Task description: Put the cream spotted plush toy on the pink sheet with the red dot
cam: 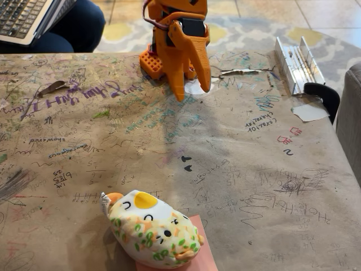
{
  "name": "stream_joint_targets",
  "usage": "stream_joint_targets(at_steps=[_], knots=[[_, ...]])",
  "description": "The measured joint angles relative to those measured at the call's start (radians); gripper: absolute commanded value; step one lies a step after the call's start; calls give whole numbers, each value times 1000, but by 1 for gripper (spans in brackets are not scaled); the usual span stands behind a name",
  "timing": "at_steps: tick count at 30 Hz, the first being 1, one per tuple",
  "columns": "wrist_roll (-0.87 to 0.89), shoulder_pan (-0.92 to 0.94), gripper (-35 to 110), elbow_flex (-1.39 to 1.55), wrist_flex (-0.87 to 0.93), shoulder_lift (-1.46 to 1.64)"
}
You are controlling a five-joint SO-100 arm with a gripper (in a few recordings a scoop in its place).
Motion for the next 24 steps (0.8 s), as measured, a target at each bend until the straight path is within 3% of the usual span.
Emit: stream_joint_targets(at_steps=[9, 16, 20, 24], knots=[[146, 80, 17, 32, 32, 77], [41, -29, 14, 32, 63, 77], [-233, -218, 15, 60, 98, 78], [-744, -434, 16, 138, 129, 48]])
